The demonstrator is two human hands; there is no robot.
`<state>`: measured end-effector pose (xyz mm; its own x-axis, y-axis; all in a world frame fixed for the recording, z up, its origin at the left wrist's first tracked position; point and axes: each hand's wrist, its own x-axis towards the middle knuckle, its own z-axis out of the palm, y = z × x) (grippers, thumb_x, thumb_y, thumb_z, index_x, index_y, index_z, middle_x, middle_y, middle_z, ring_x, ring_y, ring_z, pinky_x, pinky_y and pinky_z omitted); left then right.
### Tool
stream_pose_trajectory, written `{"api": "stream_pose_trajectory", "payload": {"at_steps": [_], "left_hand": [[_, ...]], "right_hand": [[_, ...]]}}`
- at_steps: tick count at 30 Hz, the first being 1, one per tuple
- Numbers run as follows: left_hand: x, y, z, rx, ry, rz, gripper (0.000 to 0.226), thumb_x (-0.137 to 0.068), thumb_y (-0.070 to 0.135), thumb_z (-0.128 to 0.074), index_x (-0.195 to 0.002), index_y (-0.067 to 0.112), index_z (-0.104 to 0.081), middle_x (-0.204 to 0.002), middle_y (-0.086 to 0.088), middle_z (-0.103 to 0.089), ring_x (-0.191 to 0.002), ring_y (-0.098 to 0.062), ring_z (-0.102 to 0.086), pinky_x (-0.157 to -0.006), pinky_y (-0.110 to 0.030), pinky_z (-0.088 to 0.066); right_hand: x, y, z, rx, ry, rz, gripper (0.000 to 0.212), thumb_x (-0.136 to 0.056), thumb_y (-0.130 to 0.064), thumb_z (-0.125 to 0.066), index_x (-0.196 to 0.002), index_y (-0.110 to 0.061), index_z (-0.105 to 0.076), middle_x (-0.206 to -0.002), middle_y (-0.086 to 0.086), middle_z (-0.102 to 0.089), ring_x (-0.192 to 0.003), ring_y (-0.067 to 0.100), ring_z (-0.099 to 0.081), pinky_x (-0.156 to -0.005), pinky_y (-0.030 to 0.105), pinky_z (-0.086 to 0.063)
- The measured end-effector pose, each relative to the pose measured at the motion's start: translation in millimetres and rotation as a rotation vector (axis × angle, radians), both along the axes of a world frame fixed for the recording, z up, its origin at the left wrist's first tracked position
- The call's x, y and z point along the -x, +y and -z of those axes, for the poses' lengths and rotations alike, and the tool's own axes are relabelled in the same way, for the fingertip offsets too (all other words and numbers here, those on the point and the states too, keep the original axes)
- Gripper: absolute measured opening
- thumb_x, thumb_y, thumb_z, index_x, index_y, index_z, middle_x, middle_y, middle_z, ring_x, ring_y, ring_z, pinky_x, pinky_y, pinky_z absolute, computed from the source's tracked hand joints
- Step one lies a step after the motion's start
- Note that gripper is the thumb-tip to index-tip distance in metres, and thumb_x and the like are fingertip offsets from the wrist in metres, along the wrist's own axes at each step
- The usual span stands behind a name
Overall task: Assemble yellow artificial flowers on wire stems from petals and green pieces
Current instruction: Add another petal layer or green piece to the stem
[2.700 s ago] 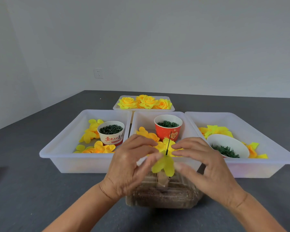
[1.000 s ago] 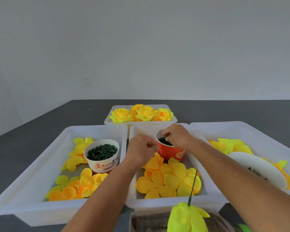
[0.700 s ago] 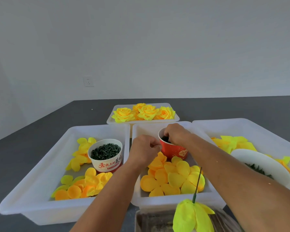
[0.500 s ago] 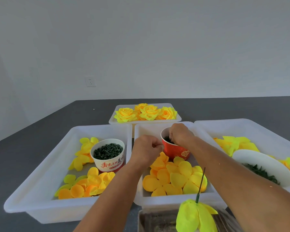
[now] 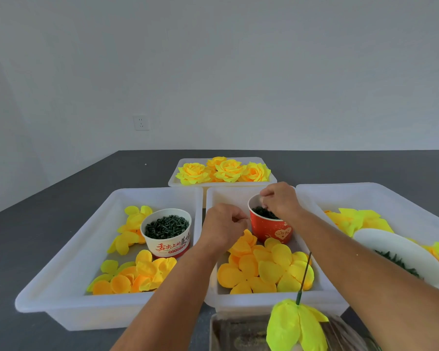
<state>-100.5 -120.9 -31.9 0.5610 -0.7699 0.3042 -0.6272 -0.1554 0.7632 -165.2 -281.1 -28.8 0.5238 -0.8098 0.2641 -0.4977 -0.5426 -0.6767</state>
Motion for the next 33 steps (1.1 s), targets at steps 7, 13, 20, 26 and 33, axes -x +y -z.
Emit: {"api": "stream_pose_trajectory", "payload": {"at_steps": [7, 13, 20, 26, 33], "left_hand": [[-0.3, -0.6, 0.5, -0.009, 0.0, -0.002, 0.012, -0.084, 0.005, -0.063, -0.078, 0.009, -0.072, -0.053, 0.011, -0.056, -0.042, 0.008, -0.052, -0.043, -0.004, -0.038], [-0.3, -1.0, 1.0, -0.001, -0.015, -0.011, 0.012, -0.083, 0.005, -0.063, -0.076, 0.009, -0.072, -0.054, 0.009, -0.057, -0.045, 0.004, -0.053, -0.045, -0.004, -0.039], [-0.5, -0.3, 0.4, -0.007, -0.028, -0.004, 0.012, -0.084, 0.006, -0.064, -0.076, 0.01, -0.071, -0.053, 0.014, -0.056, -0.047, 0.003, -0.054, -0.045, -0.004, -0.039], [-0.3, 0.8, -0.1, -0.009, -0.014, 0.009, 0.019, -0.084, 0.007, -0.064, -0.068, 0.018, -0.066, -0.054, 0.016, -0.055, -0.046, 0.003, -0.053, -0.045, -0.004, -0.04], [-1.1, 0.1, 1.6, -0.001, -0.002, 0.012, 0.015, -0.084, 0.007, -0.064, -0.071, 0.014, -0.068, -0.053, 0.013, -0.056, -0.043, 0.005, -0.053, -0.044, -0.004, -0.039]], "right_hand": [[20.8, 1.6, -1.3, -0.141, -0.192, -0.088, 0.025, -0.073, 0.003, -0.074, -0.097, -0.004, -0.071, -0.092, 0.003, -0.064, -0.082, 0.013, -0.06, -0.075, 0.022, -0.05], [27.3, 2.9, -2.3, -0.474, -0.467, -0.154, 0.021, -0.078, 0.006, -0.069, -0.098, 0.003, -0.067, -0.095, 0.016, -0.067, -0.078, 0.019, -0.067, -0.066, 0.019, -0.057], [29.1, 4.8, 1.4, -0.34, -0.352, -0.085, 0.024, -0.072, 0.0, -0.077, -0.094, -0.002, -0.065, -0.089, 0.016, -0.069, -0.077, 0.022, -0.069, -0.078, 0.033, -0.057], [25.2, 6.3, 3.9, 0.042, -0.073, 0.003, 0.03, -0.074, -0.011, -0.078, -0.102, -0.008, -0.066, -0.1, 0.003, -0.062, -0.089, 0.014, -0.056, -0.077, 0.023, -0.044], [26.1, 9.2, -2.8, 0.02, -0.09, -0.039, 0.013, -0.08, 0.0, -0.069, -0.092, -0.004, -0.072, -0.1, 0.012, -0.069, -0.091, 0.022, -0.064, -0.087, 0.032, -0.052]]}}
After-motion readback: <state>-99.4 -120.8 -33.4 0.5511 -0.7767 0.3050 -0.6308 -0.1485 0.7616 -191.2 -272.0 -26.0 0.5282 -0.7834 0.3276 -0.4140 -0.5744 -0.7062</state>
